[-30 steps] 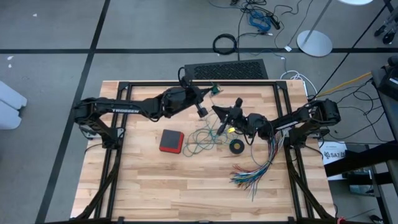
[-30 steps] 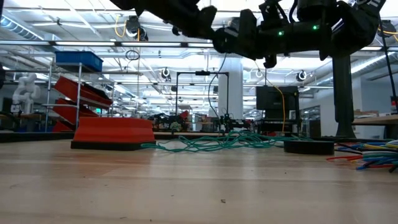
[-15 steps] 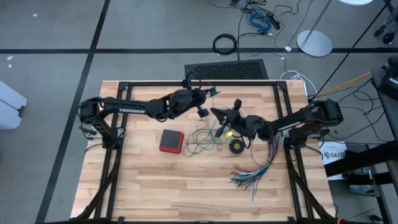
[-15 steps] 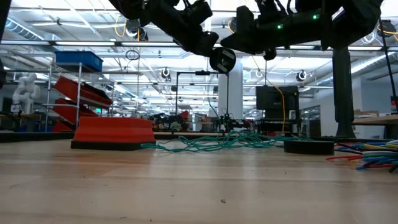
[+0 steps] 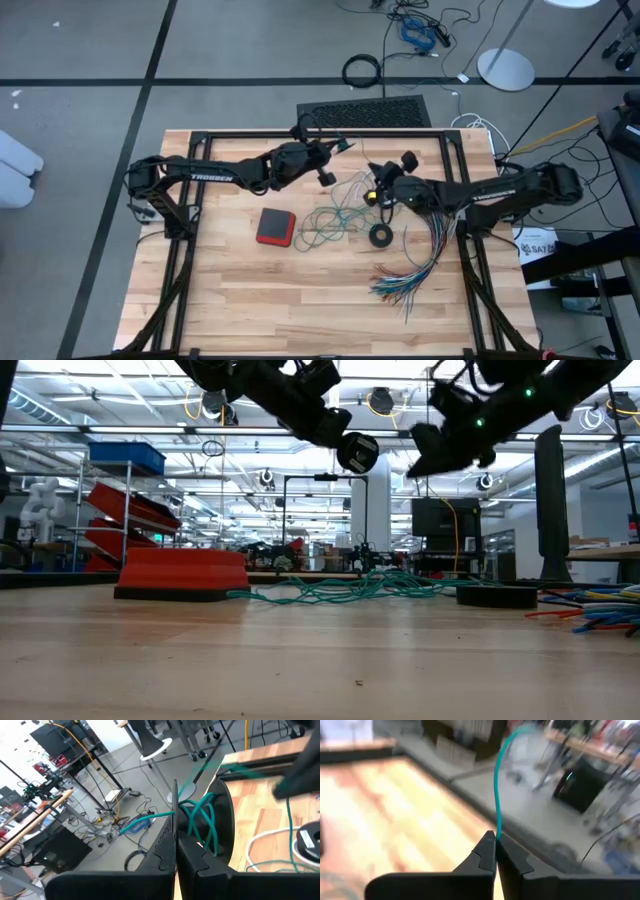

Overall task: Coiling cords
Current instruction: Uncoil the green wire cable from the spool

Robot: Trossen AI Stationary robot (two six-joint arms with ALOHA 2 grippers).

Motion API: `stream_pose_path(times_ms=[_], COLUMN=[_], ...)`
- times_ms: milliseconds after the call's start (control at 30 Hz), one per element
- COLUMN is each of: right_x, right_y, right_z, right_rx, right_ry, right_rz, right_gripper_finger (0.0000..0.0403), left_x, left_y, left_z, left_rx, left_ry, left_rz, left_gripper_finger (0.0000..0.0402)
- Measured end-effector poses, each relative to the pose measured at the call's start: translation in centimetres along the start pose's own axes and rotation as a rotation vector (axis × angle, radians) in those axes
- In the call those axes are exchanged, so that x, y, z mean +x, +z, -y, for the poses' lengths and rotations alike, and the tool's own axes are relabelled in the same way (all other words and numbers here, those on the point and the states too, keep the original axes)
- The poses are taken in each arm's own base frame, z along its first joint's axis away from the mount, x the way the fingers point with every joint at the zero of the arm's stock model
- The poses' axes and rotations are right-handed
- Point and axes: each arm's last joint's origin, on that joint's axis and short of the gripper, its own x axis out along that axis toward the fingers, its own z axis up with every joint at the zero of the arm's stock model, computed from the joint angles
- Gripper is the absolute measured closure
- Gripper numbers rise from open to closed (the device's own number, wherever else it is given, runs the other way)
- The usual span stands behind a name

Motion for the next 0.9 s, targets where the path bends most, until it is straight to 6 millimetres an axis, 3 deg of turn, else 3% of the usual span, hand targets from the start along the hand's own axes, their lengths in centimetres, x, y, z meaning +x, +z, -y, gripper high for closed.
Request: stream_pose_path(times_ms=[133,333,567,700,900], right_x=[0.5,0.7,-1.6,-3.6,-5.9], right_y=[-0.7,-1.1,-0.4,0.7,1.6], right_z=[-0.2,-2.3,-4.9,-4.6,-2.7], right_rx=[0.037,0.062,-0.015,-0.048,-0.058], right_ry=[0.163,0.426,0.663,0.583,0.268], right_rz=[-0.084,-0.092,0.027,0.117,0.156], right_gripper_finger=[0.0403,0.0403,0.0403,0.0403,0.0403], left_x=[0.1,0.8,1.3,1.4,1.4], left_y=[0.2,-0.1,-1.1,-1.4,-1.5], left_z=[-0.3,-1.6,-2.6,-2.6,-2.5], left_rx=[-0.035,-0.14,-0.12,-0.109,-0.101], left_ry=[0.004,0.006,0.03,0.029,0.018], left_rz=[0.03,0.052,-0.017,-0.045,-0.056], left_gripper_finger=[0.0402,0.0402,0.0402,0.0402,0.0402])
